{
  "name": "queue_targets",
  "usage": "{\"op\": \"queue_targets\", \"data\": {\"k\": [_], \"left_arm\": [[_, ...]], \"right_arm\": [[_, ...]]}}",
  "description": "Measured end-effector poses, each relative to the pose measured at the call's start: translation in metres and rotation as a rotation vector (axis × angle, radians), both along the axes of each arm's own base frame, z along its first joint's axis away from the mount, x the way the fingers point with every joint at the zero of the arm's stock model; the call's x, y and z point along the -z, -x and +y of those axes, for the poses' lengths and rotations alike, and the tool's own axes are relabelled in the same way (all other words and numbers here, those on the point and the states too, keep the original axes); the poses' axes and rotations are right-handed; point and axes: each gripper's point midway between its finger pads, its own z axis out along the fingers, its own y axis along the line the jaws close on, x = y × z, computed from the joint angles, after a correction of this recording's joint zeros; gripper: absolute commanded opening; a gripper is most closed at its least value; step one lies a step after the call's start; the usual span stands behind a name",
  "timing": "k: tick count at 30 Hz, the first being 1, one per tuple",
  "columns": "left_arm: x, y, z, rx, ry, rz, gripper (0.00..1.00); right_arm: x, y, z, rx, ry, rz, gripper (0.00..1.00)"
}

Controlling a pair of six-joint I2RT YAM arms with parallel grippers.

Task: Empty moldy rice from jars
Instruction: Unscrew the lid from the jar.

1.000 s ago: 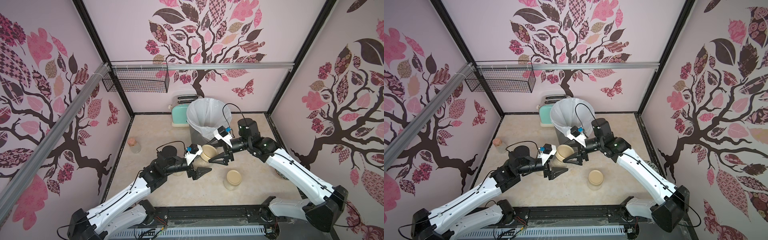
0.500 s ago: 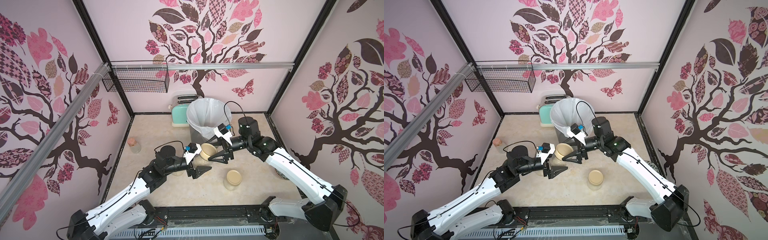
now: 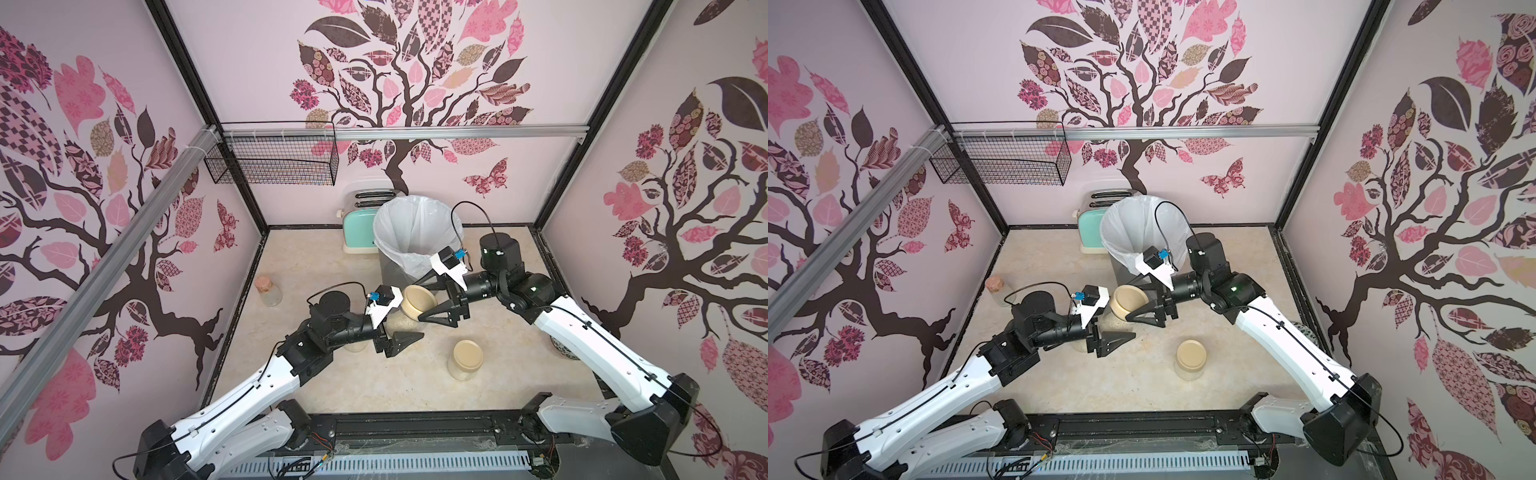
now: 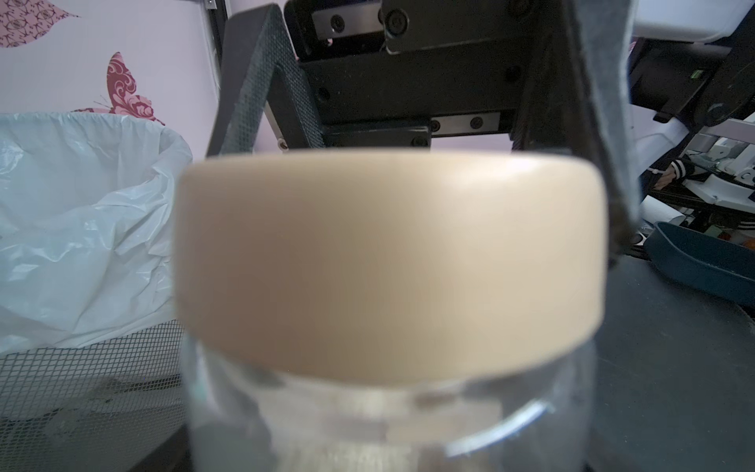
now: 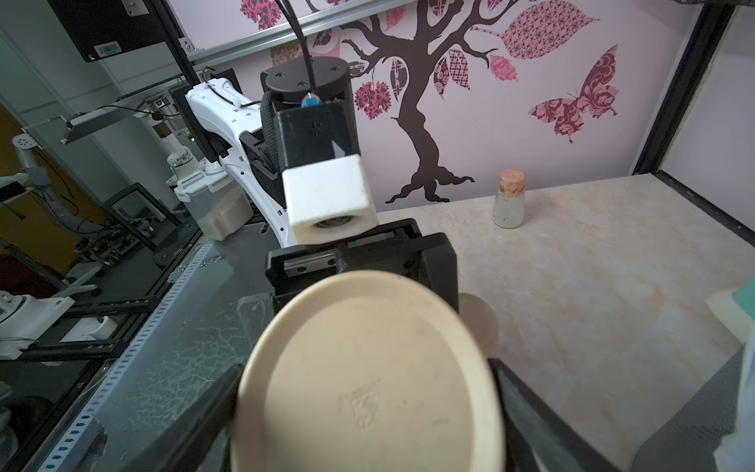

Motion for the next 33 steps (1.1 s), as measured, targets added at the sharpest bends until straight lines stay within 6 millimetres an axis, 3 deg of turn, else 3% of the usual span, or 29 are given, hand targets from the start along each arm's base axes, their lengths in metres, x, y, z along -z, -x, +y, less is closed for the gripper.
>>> {"op": "queue_targets", "data": {"k": [4,8,20,27,33], "left_arm": [[0.0,0.0,0.0,-0.002,0.001,0.002,0.58],[-0.001,-0.001,0.0,-0.003,0.002,0.003,0.58],[0.016,-0.005,0.003,-0.034,-0.049,0.052,0.57],[0.019,-0.009,0.005,-0.056,-0.065,0.053,0.58],[0.02,-0.012,0.006,-0.072,-0.071,0.043,0.57]], "right_arm": [[0.0,-0.001,0.001,-0.018,-0.011,0.007,0.81],[-0.002,-0.001,0.001,-0.026,-0.019,0.005,0.99],[-0.013,-0.004,-0.006,0.038,-0.027,-0.037,1.0],[-0.01,-0.025,-0.011,0.215,0.063,0.092,1.0],[-0.012,-0.03,-0.016,0.327,0.085,0.224,1.0]]}}
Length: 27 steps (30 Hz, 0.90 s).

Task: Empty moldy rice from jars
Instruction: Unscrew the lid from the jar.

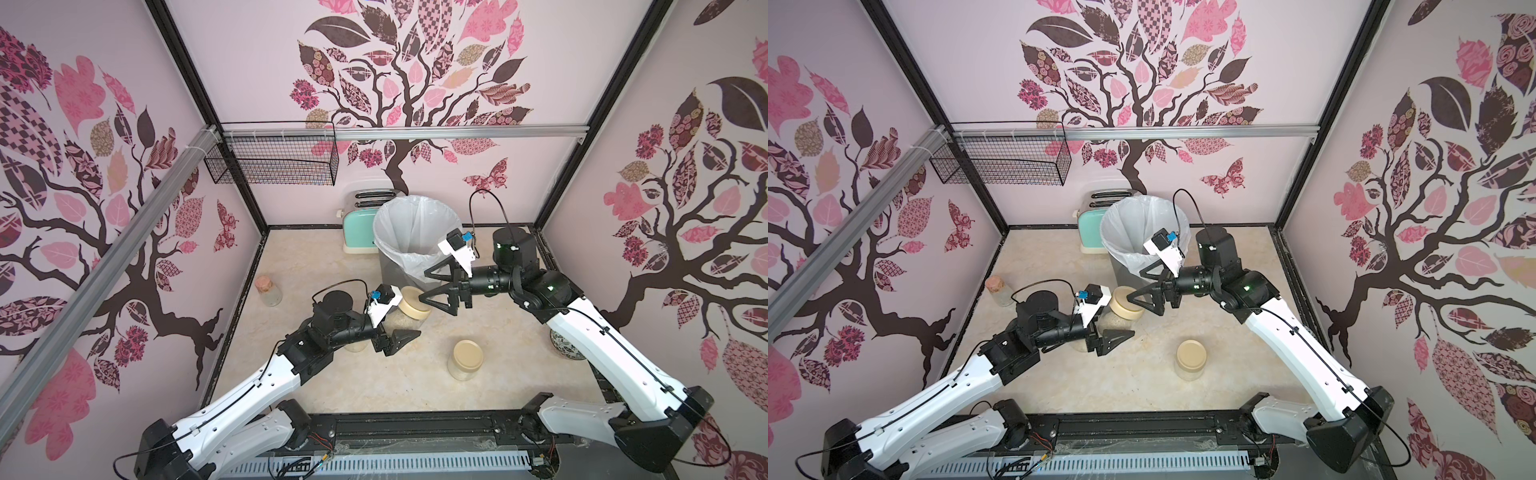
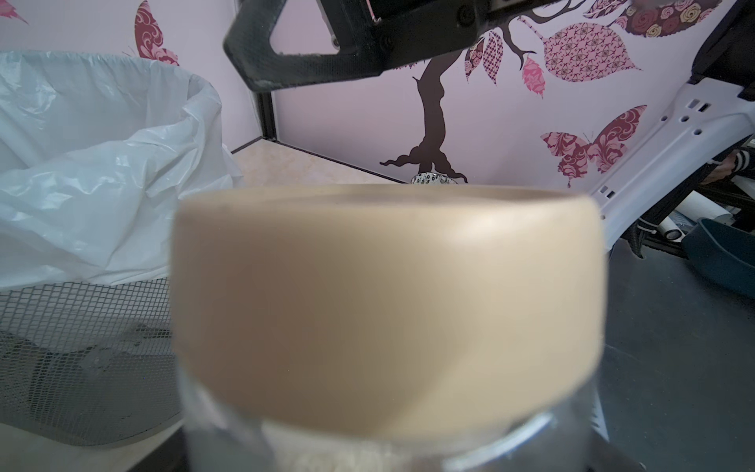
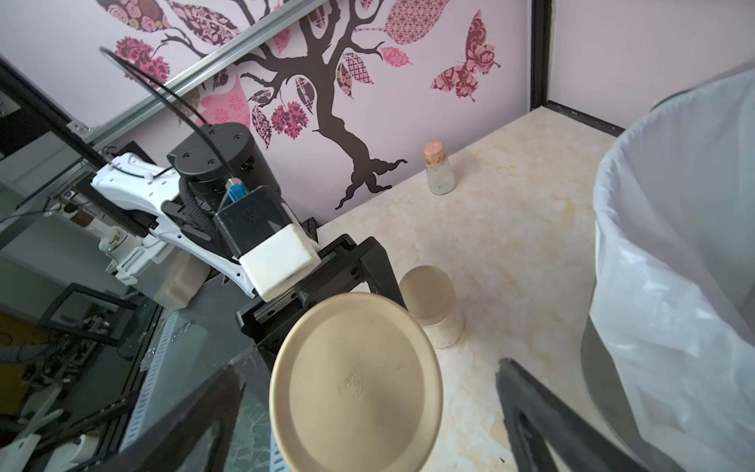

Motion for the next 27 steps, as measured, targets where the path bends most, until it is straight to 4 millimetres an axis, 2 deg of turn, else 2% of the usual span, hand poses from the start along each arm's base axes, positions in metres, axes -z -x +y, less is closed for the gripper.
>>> {"op": "queue_targets", "data": {"k": [10,19,27], "left_arm": [[0.003,-0.001,-0.001,0.0,-0.009,-0.002,0.56],[0.006,-0.003,-0.001,-0.004,-0.017,0.002,0.56],[0.009,-0.004,-0.002,-0.003,-0.023,0.009,0.56]], "right_arm": [[0.019,0.011,0.019,0.037,0.097,0.112,1.0],[0.038,0.007,0.021,0.062,0.156,0.164,1.0],[0.046,0.009,0.022,0.055,0.181,0.186,1.0]]}}
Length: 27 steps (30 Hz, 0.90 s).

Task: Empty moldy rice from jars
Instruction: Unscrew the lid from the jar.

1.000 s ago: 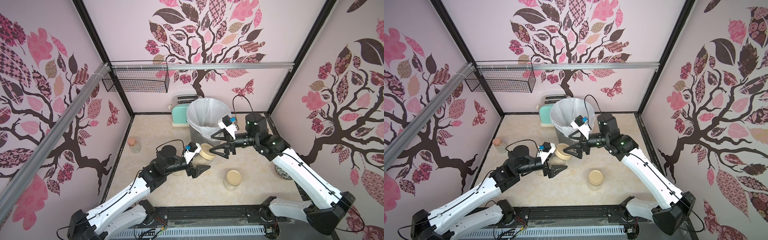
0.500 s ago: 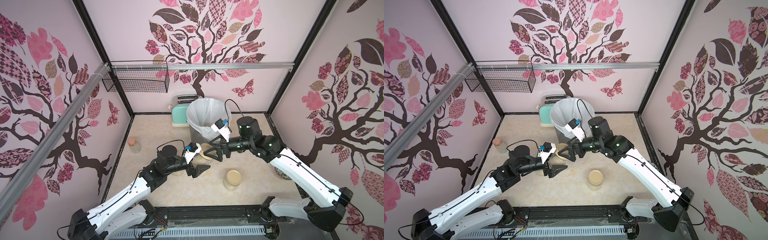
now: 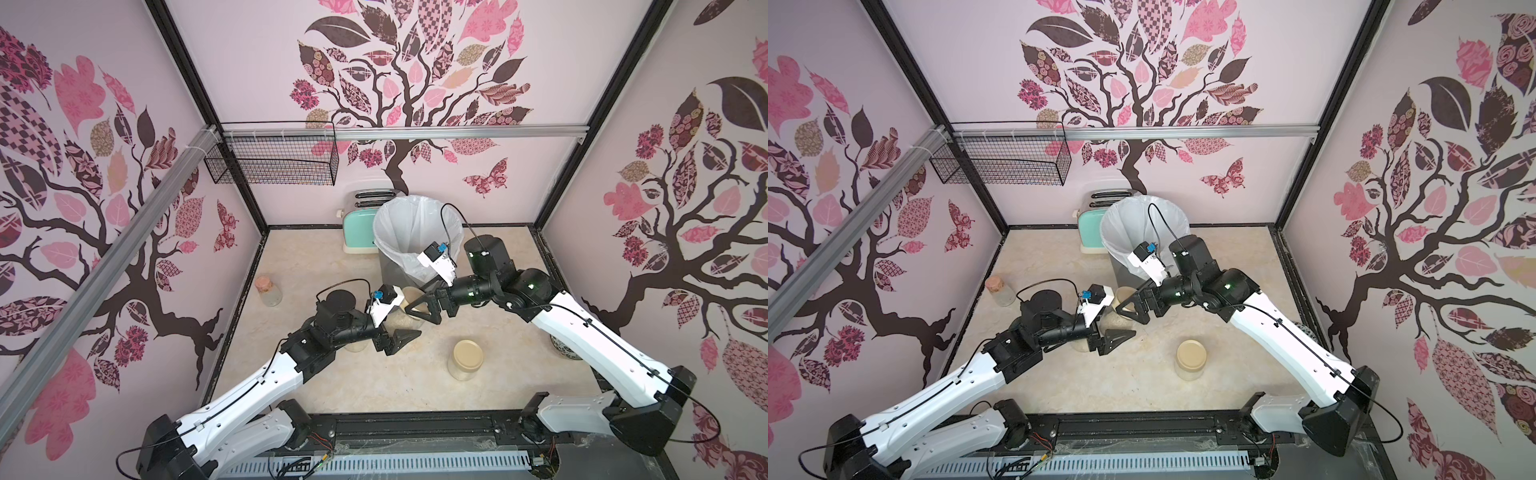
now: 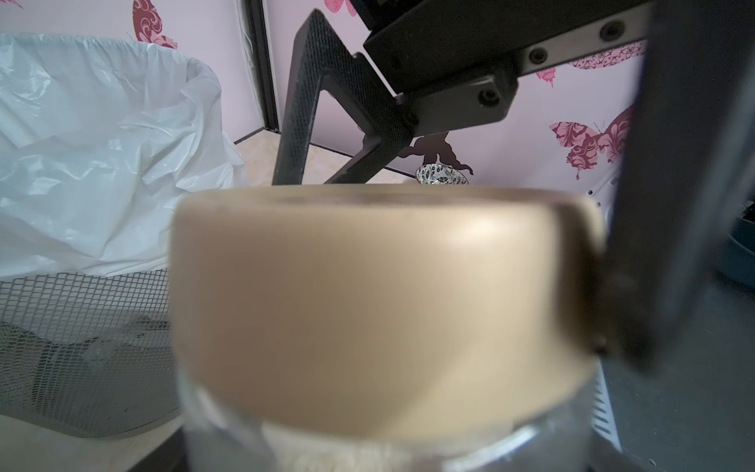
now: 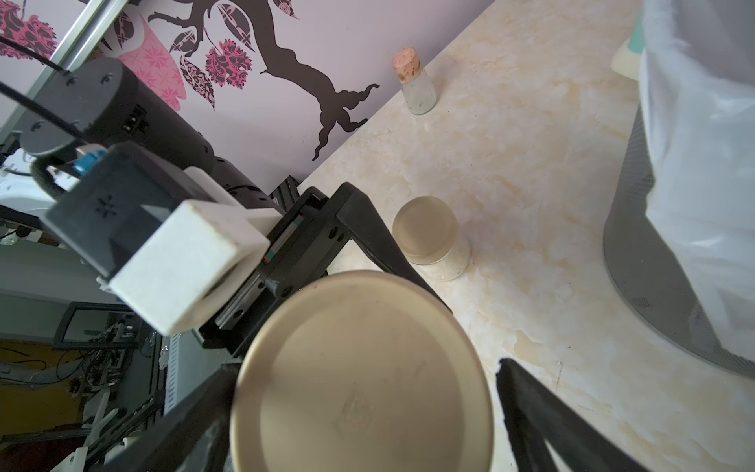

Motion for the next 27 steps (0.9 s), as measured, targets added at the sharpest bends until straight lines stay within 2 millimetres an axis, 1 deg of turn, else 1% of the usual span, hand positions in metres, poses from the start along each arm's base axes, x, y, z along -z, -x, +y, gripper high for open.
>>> {"op": "queue_targets", "data": {"k": [2,6,9,12,17,23,27], "left_arm": [[0.0,0.0,-0.0001,0.0,0.0,0.0,0.56],[0.0002,-0.0002,-0.0002,0.0,0.0,0.0,0.56],[0.0007,-0.0003,0.0,-0.001,-0.002,0.002,0.56],[0.001,-0.0005,0.0002,-0.002,-0.003,0.003,0.56],[0.0052,0.0015,0.0008,0.006,-0.015,0.016,0.57],[0.003,0.0045,0.0002,0.018,-0.009,0.011,0.56],[0.0,0.0074,-0.0004,0.03,-0.001,0.005,0.56]], "right_arm": [[0.0003,0.0003,0.0003,-0.004,0.001,-0.004,0.98],[-0.0001,0.0007,0.0005,-0.019,0.002,-0.025,0.86],[-0.0003,0.0002,0.0003,-0.024,0.003,-0.046,0.82],[0.0002,0.0006,0.0011,-0.043,-0.005,-0.079,0.81],[0.0028,0.0051,0.0016,-0.11,-0.048,-0.151,0.82],[0.0012,0.0056,-0.0058,-0.199,-0.18,-0.219,0.83],[-0.0043,0.0099,-0.0077,-0.267,-0.26,-0.259,0.84]]}}
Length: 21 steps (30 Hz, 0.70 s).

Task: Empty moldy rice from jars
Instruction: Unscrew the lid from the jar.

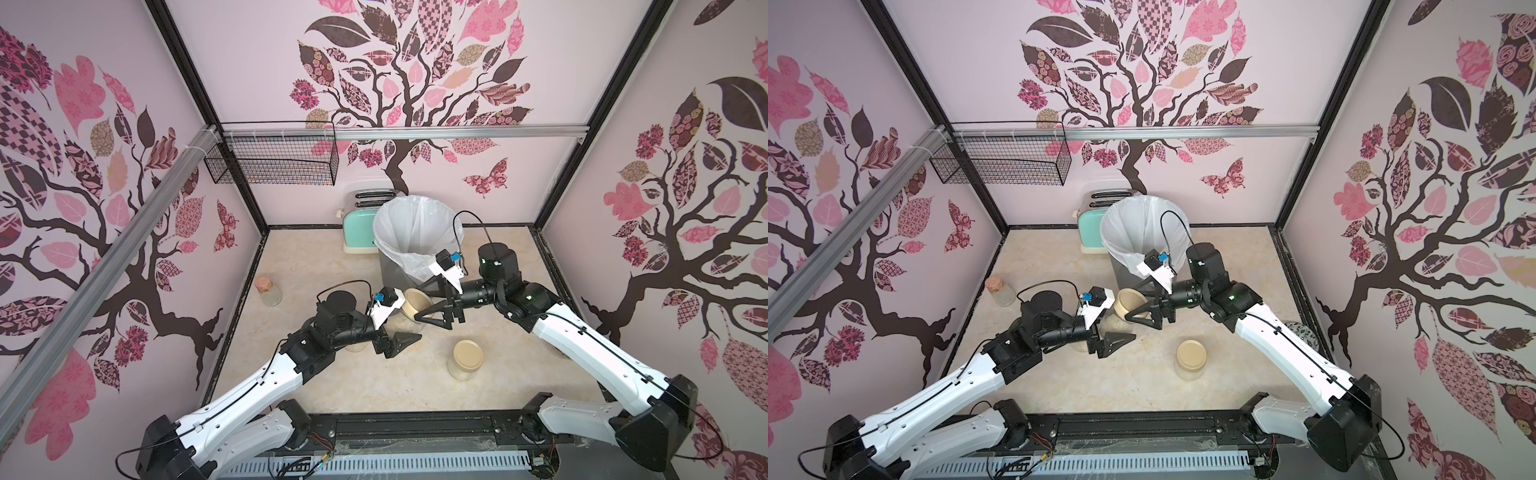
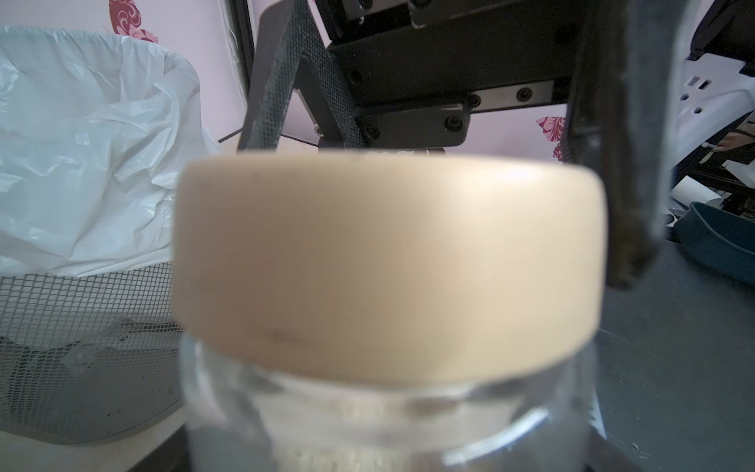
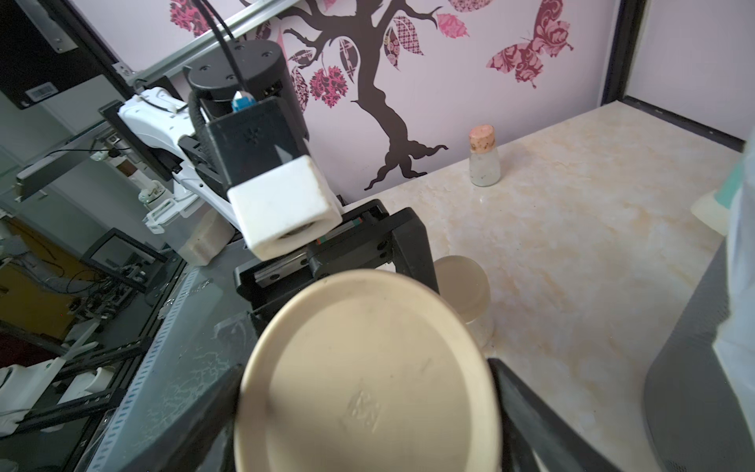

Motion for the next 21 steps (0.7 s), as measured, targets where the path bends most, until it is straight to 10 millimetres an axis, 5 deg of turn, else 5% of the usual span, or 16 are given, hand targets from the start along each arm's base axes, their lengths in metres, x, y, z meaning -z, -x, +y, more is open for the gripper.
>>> {"op": "queue_targets", "data": {"k": [12,21], "left_arm": [[-0.007,0.001,0.003,-0.008,0.019,-0.012,0.56],[-0.01,-0.003,0.006,-0.035,0.02,-0.023,0.56]], "right_arm": [[-0.02,0.006,-0.002,-0.085,-0.082,-0.122,0.82],[-0.025,-0.02,-0.023,0.025,-0.076,-0.127,0.81]]}}
